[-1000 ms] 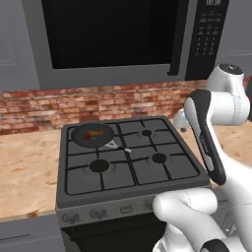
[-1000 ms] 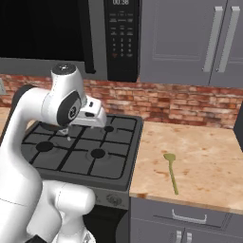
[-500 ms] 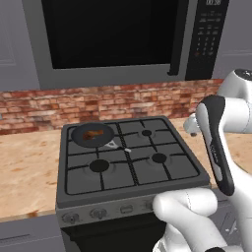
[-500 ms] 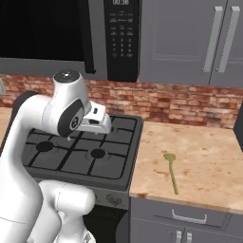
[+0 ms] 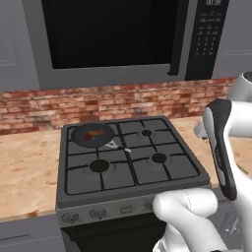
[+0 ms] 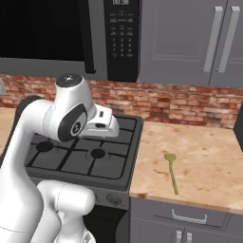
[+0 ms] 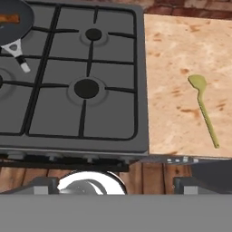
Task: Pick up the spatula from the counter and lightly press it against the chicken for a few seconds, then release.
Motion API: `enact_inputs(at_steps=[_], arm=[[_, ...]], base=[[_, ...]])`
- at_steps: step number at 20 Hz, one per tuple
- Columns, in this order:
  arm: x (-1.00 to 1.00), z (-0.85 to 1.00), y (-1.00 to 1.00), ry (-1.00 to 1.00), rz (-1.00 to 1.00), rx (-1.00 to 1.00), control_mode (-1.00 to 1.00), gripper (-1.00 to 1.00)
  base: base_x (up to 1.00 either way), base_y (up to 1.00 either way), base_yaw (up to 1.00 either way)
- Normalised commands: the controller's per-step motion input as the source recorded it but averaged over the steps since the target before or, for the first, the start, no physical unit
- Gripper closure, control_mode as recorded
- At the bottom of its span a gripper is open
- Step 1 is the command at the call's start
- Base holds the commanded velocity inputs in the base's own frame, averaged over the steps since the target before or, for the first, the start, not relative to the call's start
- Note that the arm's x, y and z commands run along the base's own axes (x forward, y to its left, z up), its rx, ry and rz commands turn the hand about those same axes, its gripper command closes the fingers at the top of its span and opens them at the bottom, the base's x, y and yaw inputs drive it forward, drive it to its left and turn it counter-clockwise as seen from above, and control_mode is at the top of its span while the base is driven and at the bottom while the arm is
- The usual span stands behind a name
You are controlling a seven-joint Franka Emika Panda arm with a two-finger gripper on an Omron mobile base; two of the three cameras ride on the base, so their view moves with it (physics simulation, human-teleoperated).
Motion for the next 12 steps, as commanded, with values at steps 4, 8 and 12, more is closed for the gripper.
enact_inputs(at_steps=[4, 8, 12], arm=[[-0.16, -0.03, -0.38, 0.00, 0.00, -0.04, -1.00, -1.00], [-0.11, -0.03, -0.43, 0.00, 0.00, 0.00, -1.00, -1.00], [-0.02, -0.03, -0.35, 0.00, 0.00, 0.00, -1.00, -1.00]], base=[[0.00, 0.00, 0.00], [0.00, 0.00, 0.00], [0.00, 0.00, 0.00]])
